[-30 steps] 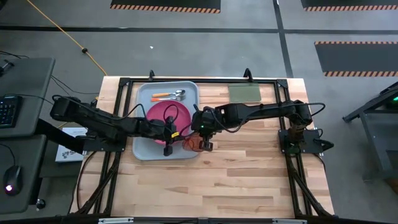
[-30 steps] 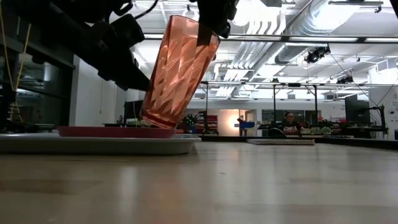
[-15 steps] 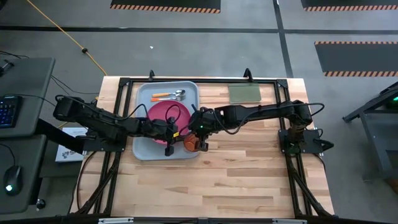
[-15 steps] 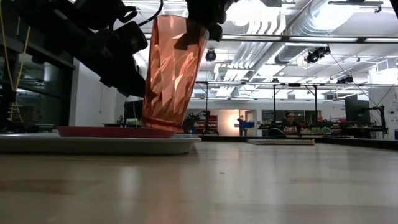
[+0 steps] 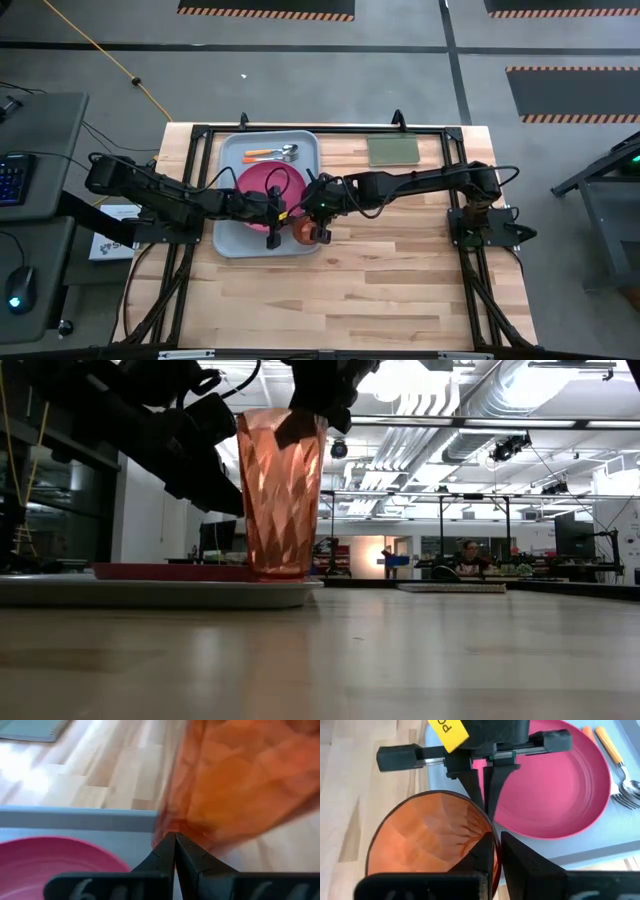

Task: Pick and place plate/cup/fork/spoon on tray
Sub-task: Put the orange glass on the gray serving tray to the bottom of the pink plate

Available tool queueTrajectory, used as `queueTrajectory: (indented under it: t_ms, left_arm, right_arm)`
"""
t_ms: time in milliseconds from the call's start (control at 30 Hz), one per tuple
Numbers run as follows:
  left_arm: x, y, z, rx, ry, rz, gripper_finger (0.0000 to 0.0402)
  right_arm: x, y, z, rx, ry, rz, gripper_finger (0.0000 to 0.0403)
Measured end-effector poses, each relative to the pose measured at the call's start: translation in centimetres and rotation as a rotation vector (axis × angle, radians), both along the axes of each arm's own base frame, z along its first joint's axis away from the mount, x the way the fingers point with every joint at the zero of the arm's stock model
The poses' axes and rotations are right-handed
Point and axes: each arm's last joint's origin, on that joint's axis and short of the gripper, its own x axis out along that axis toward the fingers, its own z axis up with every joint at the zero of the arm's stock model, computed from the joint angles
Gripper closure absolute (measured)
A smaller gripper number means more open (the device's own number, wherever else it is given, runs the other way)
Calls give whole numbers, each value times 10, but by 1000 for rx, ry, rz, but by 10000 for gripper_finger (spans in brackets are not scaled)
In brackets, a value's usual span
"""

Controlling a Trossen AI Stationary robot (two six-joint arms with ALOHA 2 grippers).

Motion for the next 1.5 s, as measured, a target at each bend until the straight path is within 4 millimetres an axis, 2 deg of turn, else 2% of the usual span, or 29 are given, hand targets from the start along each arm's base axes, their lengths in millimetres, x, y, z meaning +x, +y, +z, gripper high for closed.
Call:
queueTrajectory:
  t_ms: [233,500,833,1233,1500]
  left_arm:
    - [-8,12,12,4,-19,92,401]
    - [-26,14,32,-9,-38,122,401]
    - [-32,11,36,18,-33,161,401]
    - [-32,12,36,28,-35,178,401]
    - [-32,12,36,29,-35,178,401]
  right_arm:
    - [6,0,-11,-2,19,-1,382]
    - [9,1,-14,-1,9,4,382]
    - [10,1,-14,7,-3,-5,377]
    - [12,-11,-12,12,-19,-47,276]
    - [9,-18,-7,-19,-19,-36,244]
